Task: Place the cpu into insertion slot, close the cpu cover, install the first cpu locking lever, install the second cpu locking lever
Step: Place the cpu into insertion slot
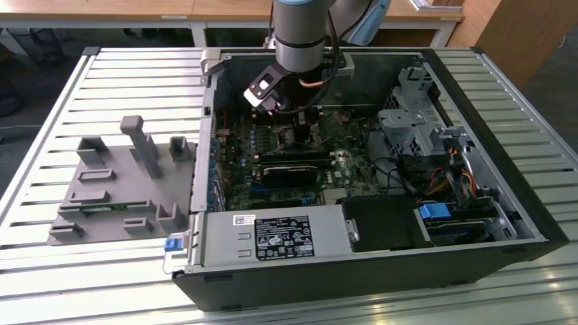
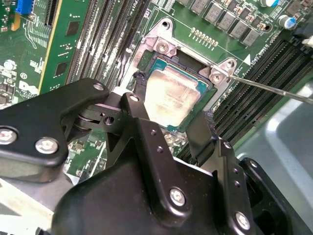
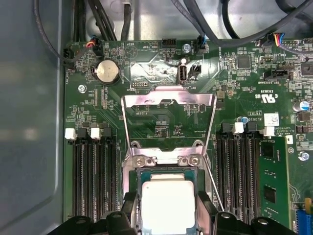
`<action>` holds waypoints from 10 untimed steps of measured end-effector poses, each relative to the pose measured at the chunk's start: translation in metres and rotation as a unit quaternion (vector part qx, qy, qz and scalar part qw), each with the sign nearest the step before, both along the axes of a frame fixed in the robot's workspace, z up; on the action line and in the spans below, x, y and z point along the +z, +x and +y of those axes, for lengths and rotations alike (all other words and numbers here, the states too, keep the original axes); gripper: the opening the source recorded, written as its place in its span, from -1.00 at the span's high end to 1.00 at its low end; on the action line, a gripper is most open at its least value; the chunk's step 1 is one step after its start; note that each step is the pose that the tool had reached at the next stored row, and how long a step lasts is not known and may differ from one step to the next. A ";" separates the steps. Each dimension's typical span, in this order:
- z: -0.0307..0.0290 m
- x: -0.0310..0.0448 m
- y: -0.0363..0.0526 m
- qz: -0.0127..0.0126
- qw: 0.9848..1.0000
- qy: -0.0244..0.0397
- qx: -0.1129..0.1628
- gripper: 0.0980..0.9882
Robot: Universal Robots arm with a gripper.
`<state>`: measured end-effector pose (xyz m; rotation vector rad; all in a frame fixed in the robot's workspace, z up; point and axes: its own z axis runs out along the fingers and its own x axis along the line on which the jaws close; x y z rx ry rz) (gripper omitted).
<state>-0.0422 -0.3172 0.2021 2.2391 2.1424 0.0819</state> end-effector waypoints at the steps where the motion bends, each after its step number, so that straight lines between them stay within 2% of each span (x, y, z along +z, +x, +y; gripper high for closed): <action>1: 0.0000 0.0012 0.0001 0.000 1.000 0.000 0.000 -0.13; 7: 0.0000 0.0053 0.0012 0.002 1.000 0.000 0.000 -0.13; 9: 0.0000 0.0064 0.0020 0.004 1.000 0.000 0.000 -0.10; 10: 0.0001 0.0068 0.0028 0.005 1.000 0.000 0.000 0.04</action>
